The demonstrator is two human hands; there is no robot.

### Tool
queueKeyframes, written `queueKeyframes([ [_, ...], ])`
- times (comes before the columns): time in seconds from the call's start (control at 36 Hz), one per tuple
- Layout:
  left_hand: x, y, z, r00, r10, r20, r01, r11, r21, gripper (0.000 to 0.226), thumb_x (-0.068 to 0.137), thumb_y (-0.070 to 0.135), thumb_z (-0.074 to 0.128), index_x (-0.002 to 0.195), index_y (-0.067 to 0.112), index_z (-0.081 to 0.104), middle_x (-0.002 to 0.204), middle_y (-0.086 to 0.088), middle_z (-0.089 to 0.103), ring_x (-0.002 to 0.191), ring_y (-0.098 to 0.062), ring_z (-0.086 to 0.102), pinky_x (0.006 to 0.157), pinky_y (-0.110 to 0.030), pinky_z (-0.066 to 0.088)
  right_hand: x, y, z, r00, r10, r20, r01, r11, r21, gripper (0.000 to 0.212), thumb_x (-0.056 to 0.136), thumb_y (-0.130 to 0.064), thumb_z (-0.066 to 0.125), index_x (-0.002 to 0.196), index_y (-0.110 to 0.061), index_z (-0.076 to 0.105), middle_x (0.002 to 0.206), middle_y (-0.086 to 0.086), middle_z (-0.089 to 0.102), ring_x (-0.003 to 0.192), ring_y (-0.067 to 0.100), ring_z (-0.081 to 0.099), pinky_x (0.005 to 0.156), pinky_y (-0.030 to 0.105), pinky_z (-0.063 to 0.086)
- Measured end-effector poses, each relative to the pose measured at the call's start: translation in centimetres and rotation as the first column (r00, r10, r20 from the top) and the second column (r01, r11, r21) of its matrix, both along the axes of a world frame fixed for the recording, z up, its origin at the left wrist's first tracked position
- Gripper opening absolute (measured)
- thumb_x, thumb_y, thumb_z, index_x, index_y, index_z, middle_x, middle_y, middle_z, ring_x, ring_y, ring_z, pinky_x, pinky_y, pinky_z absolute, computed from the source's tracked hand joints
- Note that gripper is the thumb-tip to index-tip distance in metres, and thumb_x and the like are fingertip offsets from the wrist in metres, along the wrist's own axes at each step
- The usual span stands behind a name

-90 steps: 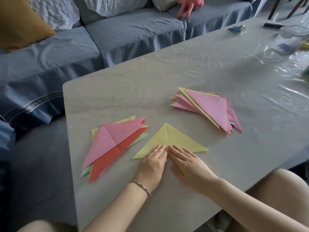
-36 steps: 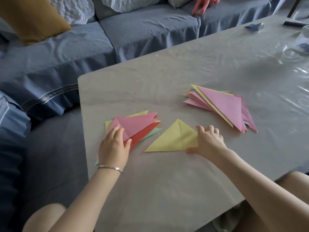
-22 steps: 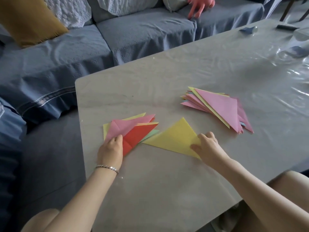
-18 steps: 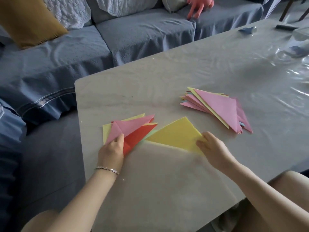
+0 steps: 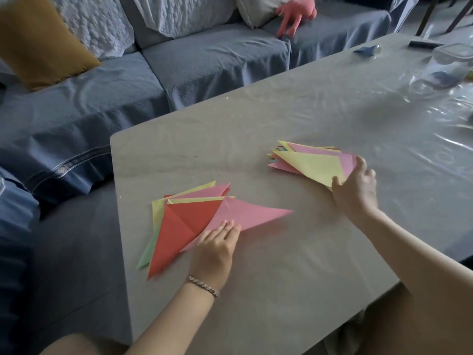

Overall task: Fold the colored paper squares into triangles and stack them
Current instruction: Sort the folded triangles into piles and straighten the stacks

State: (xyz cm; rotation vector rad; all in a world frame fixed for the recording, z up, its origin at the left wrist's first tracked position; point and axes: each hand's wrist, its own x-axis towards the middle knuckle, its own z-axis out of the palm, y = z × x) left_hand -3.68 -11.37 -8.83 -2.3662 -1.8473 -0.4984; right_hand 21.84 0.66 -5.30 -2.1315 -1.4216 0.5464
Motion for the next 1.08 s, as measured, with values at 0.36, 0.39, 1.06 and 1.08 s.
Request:
queueKeyframes([
  [0.36, 3.1, 1.7, -0.4, 0.982, -0.191, 0.007, 0.191, 0.978, -0.084, 0.037, 0.071, 0.015, 0.037, 0.076, 0.015, 0.074, 0.085, 0.001, 0.073, 0.079, -0.012, 0.07, 0.058, -0.02, 0.053, -5.2, -8.8, -3.8, 0.541, 0.798, 0.265, -0.838, 0.539, 0.084, 0.041, 0.085, -0.029, 0.04, 0.111, -0.009, 0.065, 0.117, 0.007, 0.064, 0.106, 0.024, 0.062, 0.087, 0.035, 0.051],
  [0.39, 3.2, 1.7, -0.6, 0.982, -0.19, 0.018, 0.191, 0.977, -0.1, 0.038, 0.071, 0.015, 0.037, 0.076, 0.016, 0.075, 0.086, 0.001, 0.073, 0.079, -0.012, 0.07, 0.06, -0.022, 0.054, -5.5, -9.1, -4.4, 0.52, 0.805, 0.285, -0.849, 0.525, 0.065, 0.043, 0.086, -0.03, 0.038, 0.113, -0.009, 0.065, 0.117, 0.006, 0.064, 0.107, 0.023, 0.062, 0.087, 0.035, 0.052],
  [1.06, 0.1, -3.2, -2.4, 0.995, 0.076, 0.065, -0.06, 0.972, -0.226, 0.051, 0.072, 0.009, 0.032, 0.104, 0.016, 0.07, 0.11, 0.002, 0.068, 0.101, -0.014, 0.065, 0.079, -0.03, 0.053, -3.7, -10.2, -6.3, 0.689, 0.5, 0.524, -0.698, 0.652, 0.296, 0.041, 0.093, -0.026, 0.035, 0.087, -0.01, 0.072, 0.078, 0.0, 0.061, 0.073, 0.023, 0.062, 0.077, 0.026, 0.047],
  [1.08, -0.2, -3.3, -2.4, 0.994, 0.093, 0.062, -0.077, 0.971, -0.224, 0.051, 0.071, 0.008, 0.031, 0.104, 0.015, 0.07, 0.11, 0.002, 0.068, 0.101, -0.014, 0.064, 0.078, -0.03, 0.053, -3.4, -10.1, -6.3, 0.692, 0.489, 0.531, -0.692, 0.658, 0.298, 0.04, 0.092, -0.025, 0.037, 0.087, -0.009, 0.072, 0.077, 0.001, 0.061, 0.072, 0.024, 0.062, 0.079, 0.026, 0.045],
])
